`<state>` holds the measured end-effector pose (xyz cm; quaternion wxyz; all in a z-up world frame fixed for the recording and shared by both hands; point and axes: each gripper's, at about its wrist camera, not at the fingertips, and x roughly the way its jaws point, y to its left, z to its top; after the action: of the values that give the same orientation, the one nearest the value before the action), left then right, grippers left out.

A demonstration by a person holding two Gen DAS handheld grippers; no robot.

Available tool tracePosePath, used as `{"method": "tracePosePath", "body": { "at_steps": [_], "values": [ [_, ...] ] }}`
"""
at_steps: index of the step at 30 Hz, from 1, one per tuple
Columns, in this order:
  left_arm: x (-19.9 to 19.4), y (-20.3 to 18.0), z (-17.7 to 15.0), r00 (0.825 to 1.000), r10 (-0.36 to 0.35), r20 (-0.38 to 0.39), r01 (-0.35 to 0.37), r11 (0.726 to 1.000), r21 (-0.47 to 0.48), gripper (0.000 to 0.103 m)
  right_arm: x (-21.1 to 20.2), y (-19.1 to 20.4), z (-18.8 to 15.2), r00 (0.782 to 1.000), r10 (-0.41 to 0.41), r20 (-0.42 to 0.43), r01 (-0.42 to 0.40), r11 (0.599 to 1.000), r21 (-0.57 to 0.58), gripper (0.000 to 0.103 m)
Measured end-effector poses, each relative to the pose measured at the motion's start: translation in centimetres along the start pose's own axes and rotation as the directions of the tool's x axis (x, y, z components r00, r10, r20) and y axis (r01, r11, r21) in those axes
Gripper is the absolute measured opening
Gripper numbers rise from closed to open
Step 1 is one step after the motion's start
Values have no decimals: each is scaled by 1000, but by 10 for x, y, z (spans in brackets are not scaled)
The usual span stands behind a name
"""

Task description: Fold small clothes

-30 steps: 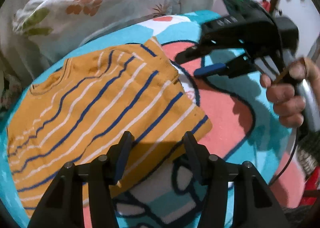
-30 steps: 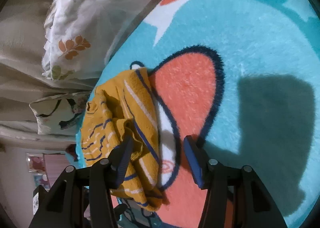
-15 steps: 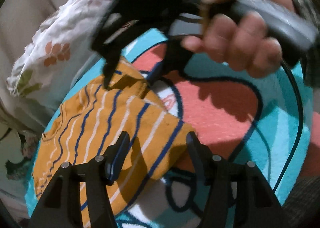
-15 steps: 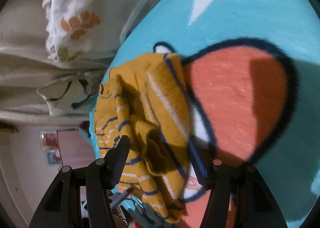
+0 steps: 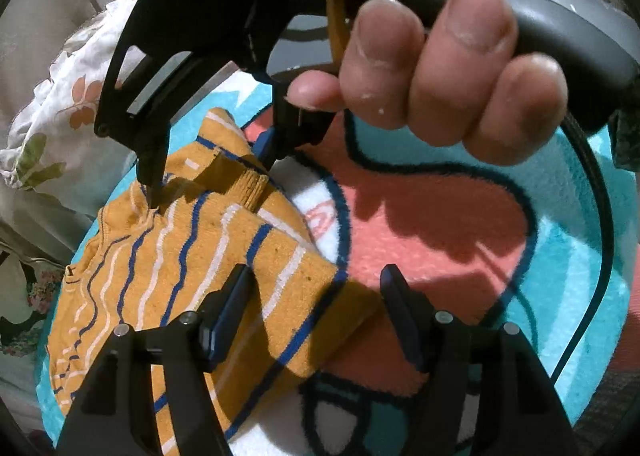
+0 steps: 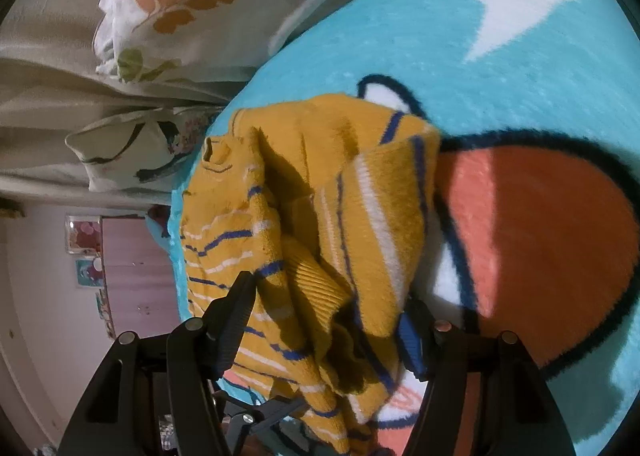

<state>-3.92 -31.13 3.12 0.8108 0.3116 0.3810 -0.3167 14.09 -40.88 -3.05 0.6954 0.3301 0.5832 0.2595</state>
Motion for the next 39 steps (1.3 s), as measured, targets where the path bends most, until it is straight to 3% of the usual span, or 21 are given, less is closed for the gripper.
{"method": "tracePosePath", "body": {
  "at_steps": [2,4,5,7,10,16,22,29,39],
  "values": [
    [-2,1,1,1000,-1,-2,1,1000,-20,48,1,2,0,1000,-14,1,14,1000,-8,69],
    [-6,11,3,1000,-23,0,23,997,-68,22,3,4,0,999,-43,-2,43,999,-18,54],
    [-8,18,4,999,-40,1,40,994,-98,17,5,5,0,998,-56,-6,55,998,-18,43],
    [-14,31,5,996,-94,10,94,981,-168,11,6,7,-1,998,-55,0,55,998,5,34],
    [-26,47,3,991,-131,38,136,962,-236,9,2,15,-3,997,-77,22,77,997,8,29],
    [-59,70,-8,985,-129,112,157,941,-298,9,-10,40,-8,992,-102,72,101,995,18,26],
    [-87,106,-27,979,-110,169,165,919,-357,9,-13,89,-12,985,-137,107,139,990,-16,24],
    [-114,145,-62,979,-63,194,142,894,-425,9,18,160,-12,979,-173,105,183,978,-100,24],
    [-120,214,-134,984,-55,170,147,789,-597,9,81,216,-12,978,-199,68,207,970,-130,24]
  ]
}}
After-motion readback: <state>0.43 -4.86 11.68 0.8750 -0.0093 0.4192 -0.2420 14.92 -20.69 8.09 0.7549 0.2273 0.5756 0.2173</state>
